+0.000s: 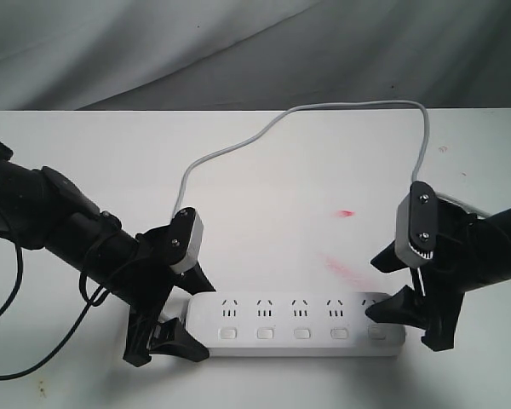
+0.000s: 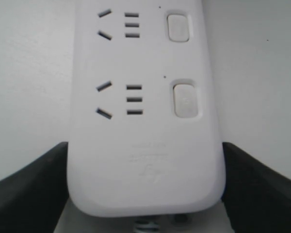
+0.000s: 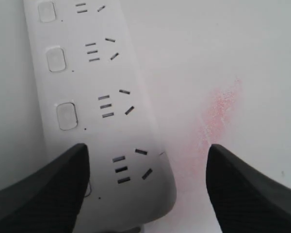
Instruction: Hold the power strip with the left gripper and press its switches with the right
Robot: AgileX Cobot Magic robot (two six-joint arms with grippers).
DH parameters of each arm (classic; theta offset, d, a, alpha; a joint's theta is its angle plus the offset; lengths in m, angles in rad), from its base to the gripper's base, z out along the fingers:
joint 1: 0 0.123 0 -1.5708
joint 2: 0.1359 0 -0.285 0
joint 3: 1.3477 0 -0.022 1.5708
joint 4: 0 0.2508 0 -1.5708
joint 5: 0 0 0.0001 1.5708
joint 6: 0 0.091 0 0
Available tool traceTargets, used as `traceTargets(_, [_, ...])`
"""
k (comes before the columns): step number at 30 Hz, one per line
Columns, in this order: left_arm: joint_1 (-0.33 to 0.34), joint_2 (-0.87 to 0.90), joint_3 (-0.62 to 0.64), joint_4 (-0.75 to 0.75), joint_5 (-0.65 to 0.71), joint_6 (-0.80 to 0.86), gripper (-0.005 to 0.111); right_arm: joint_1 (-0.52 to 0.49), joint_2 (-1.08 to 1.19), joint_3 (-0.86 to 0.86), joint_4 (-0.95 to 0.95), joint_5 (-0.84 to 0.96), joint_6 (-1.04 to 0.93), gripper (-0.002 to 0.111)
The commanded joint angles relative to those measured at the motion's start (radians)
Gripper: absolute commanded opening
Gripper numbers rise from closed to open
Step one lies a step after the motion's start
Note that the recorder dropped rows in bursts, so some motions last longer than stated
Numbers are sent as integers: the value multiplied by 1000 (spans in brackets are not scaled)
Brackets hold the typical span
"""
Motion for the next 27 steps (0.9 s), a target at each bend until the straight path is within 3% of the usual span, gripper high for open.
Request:
traceTargets(1, [-5,3,-5,-3,-3,-10,52,3,7,6,-4,-5,-12,63])
traceTargets(27, [-5,3,-5,-3,-3,-10,52,3,65,30,0,-84,-12,63])
